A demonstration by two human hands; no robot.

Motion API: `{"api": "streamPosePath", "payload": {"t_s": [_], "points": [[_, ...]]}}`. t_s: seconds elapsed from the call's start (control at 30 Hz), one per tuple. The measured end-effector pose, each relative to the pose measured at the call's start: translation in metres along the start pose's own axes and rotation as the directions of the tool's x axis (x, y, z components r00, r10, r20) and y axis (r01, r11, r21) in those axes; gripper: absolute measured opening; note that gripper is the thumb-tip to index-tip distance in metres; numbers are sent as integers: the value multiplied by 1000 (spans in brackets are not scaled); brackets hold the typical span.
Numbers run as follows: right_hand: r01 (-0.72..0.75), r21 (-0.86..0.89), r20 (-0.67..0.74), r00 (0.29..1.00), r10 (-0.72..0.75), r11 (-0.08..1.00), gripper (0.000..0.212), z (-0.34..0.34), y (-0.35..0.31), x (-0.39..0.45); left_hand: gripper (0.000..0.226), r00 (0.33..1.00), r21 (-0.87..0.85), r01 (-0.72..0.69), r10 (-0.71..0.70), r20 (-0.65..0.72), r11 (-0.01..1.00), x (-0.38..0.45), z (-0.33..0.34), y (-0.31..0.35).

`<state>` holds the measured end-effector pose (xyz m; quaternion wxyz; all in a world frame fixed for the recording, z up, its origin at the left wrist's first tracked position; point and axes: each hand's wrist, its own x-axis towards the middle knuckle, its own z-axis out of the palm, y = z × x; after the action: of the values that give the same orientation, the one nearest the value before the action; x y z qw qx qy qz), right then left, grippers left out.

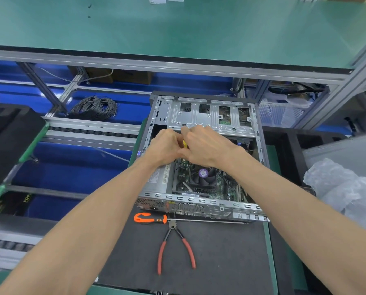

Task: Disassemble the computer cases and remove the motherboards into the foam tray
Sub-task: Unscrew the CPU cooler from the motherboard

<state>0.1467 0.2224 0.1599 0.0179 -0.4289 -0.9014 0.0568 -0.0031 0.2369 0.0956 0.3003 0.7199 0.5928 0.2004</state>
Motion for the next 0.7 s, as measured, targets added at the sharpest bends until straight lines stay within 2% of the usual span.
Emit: {"api": "streamPosePath", "payload": {"t_s": [0.1,0.17,0.27,0.37,0.5,0.6,0.7], "points": [[-38,-81,51,998,42,996,29,4,0,0,20,999,72,-45,46,-5,996,-2,0,4],[-83,-29,69,994,85,996,25,7,4,-1,22,1000,78,-25,24,16,997,-2,1,2],[-129,45,47,991,127,991,26,10,3,0,9,1000,117,-8,8,-3,993,-1,5,2],[-155,102,44,987,151,983,26,12,-5,5,9,1000,118,-1,-1,17,993,-2,2,4],[-192,61,88,978,186,979,15,13,3,12,31,991,136,-4,-15,137,991,0,-2,1],[-117,1,129,985,115,993,6,12,9,16,25,996,136,-24,12,90,990,0,-1,-1],[-19,-29,193,981,24,999,14,11,9,18,37,1000,115,2,1,-30,993,-1,2,-1]]}}
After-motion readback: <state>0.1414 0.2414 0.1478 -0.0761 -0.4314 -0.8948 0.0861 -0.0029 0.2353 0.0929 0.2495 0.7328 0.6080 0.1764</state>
